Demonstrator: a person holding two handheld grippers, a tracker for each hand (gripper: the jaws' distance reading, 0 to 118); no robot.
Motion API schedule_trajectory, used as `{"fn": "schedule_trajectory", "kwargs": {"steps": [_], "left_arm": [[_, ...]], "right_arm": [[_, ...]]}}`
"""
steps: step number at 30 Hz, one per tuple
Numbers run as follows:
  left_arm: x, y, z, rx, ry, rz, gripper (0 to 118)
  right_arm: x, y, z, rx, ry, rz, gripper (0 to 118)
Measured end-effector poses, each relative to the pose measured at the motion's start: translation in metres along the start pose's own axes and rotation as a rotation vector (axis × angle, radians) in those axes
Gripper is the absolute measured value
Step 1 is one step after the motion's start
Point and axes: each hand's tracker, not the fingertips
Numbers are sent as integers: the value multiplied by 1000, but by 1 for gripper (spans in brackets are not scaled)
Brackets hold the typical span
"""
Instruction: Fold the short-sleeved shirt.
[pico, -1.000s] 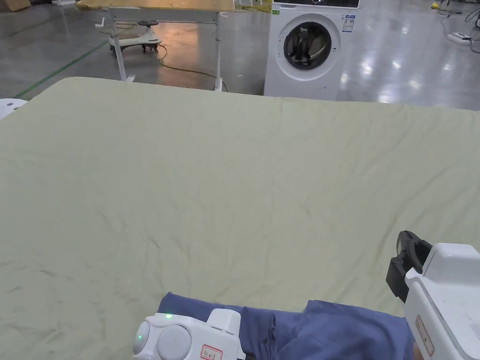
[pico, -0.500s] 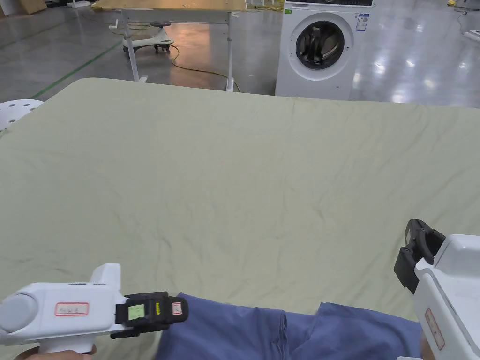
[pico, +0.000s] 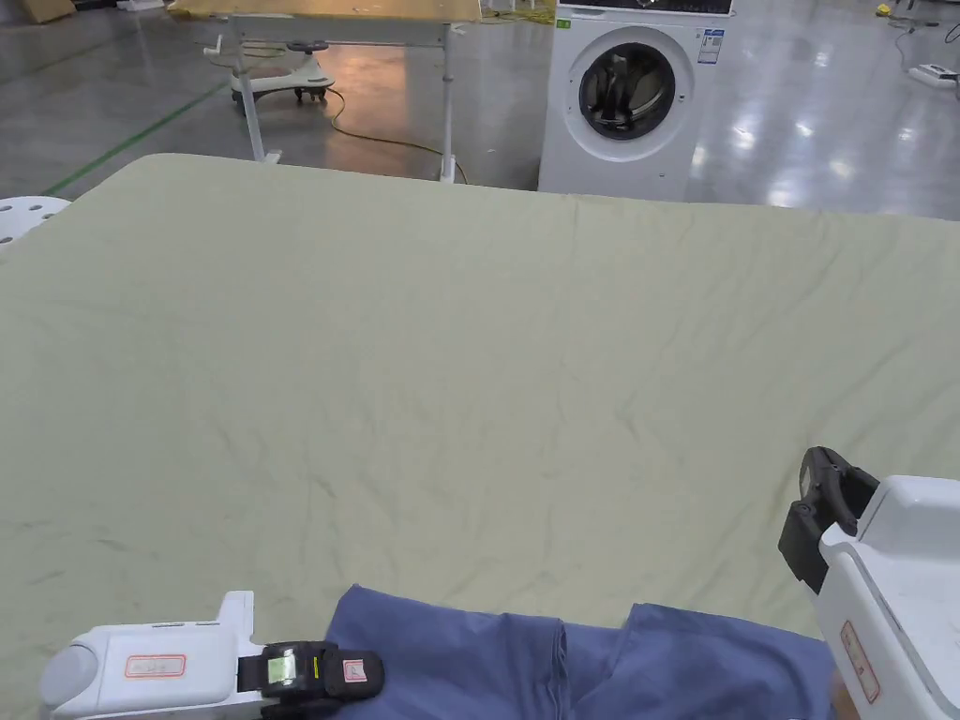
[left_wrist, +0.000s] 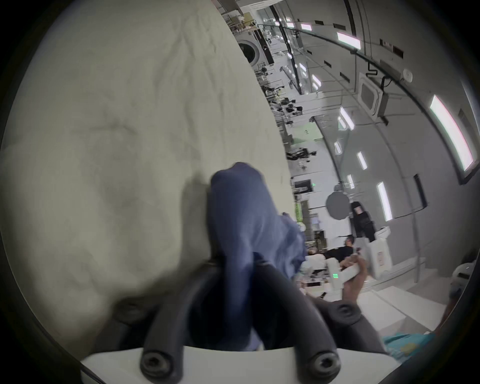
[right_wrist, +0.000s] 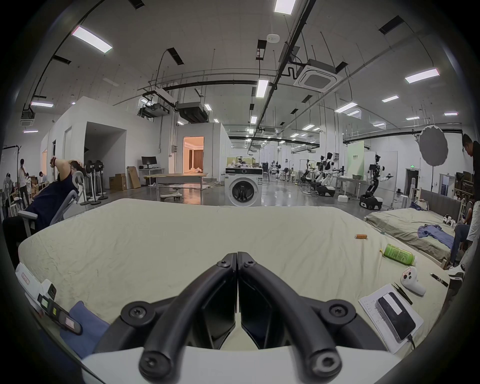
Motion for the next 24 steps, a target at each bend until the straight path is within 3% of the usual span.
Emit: {"fn": "schedule_trajectory", "kwargs": {"steps": [1,3,13,19,24], "left_arm": [[0,-2,0,9,22,-15,8],[8,0,4,23,-19,-12,6],[73,23,65,115,114,-172,3],[127,44,123,141,419,-319,3],[183,33,105,119,563,-402,3]], "right_arm": [[0,0,0,-2,0,-1,0],[1,0,0,-5,-2,-1,0],[1,0,-3,-13,9,12,0],[-1,0,-7,-17,23,12,0],[-4,-3,-9,-22,37,5,0]]}}
